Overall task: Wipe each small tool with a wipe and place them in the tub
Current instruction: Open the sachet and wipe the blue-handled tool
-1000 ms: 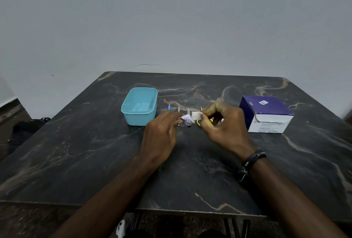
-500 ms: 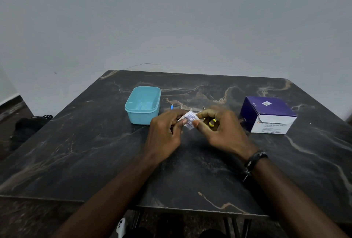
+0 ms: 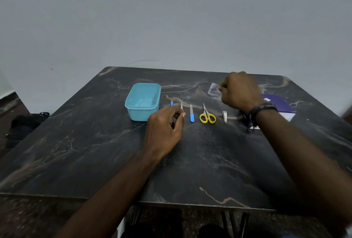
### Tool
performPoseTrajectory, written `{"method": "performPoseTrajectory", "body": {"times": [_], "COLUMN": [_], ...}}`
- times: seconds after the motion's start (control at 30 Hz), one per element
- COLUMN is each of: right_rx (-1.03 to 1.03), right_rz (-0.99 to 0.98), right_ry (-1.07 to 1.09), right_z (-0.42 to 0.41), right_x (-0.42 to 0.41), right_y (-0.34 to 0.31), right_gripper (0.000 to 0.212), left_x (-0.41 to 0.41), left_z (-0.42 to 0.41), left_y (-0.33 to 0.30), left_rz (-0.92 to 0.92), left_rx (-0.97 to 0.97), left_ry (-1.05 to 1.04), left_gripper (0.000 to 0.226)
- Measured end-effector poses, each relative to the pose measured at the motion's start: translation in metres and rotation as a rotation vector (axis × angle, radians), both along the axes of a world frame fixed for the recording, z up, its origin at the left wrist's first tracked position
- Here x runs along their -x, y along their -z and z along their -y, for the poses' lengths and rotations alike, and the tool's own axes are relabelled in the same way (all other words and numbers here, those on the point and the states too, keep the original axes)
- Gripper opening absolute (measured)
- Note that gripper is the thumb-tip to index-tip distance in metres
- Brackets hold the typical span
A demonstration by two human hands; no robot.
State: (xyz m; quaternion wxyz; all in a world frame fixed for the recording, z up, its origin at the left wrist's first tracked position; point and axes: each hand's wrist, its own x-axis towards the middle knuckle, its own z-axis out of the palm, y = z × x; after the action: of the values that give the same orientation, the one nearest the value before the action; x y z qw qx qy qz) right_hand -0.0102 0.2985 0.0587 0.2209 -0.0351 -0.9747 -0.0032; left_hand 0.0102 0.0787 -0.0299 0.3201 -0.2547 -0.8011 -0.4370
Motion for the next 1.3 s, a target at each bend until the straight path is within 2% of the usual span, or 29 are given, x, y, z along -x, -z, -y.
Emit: {"method": "performPoseTrajectory", "body": {"times": [0.13, 0.27, 0.47, 0.63, 0.7, 0.8, 0.9, 1.0, 1.13, 1.3], "right_rx": [-0.248, -0.441, -0.526, -0.485, -0.391, -0.076, 0.299, 0.582, 0.789, 0.896], "right_rz": [0.071, 0.132, 0.254, 0.339, 0.284, 0.11, -0.039, -0.052, -0.004, -0.052], "right_ry": [0.073, 0.085, 0.047, 0.044, 0.051, 0.032, -0.098, -0.258, -0.322, -0.313], "right_z": [-0.009, -0.018, -0.025, -0.029, -0.031, -0.032, -0.023, -0.008, -0.003, 0.007], "right_x": [0.023, 0.041, 0.048, 0.043, 0.04, 0.029, 0.003, -0.024, -0.025, -0.02], "right_y": [-0.011, -0.004, 0.015, 0.011, 0.005, -0.007, -0.013, -0.005, 0.026, 0.052], "right_gripper": [0.016, 0.016, 0.016, 0.009, 0.006, 0.014, 0.011, 0.003, 0.008, 0.017], "left_x": [0.0, 0.001, -0.002, 0.002, 0.003, 0.005, 0.01, 0.011, 0.008, 0.006], "left_z": [0.003, 0.004, 0.004, 0.003, 0.002, 0.002, 0.001, -0.002, -0.008, -0.011], "left_y": [0.0, -0.002, -0.007, -0.007, -0.007, -0.005, -0.001, -0.003, -0.009, -0.016], "left_rz": [-0.031, 0.068, 0.271, 0.367, 0.376, 0.389, 0.416, 0.428, 0.414, 0.421], "left_rx": [0.029, 0.157, 0.345, 0.441, 0.446, 0.449, 0.436, 0.48, 0.588, 0.686], "left_ry": [-0.064, -0.295, -0.507, -0.535, -0.54, -0.541, -0.52, -0.536, -0.548, -0.534], "left_gripper": [0.004, 0.014, 0.028, 0.03, 0.032, 0.034, 0.039, 0.041, 0.041, 0.036]}}
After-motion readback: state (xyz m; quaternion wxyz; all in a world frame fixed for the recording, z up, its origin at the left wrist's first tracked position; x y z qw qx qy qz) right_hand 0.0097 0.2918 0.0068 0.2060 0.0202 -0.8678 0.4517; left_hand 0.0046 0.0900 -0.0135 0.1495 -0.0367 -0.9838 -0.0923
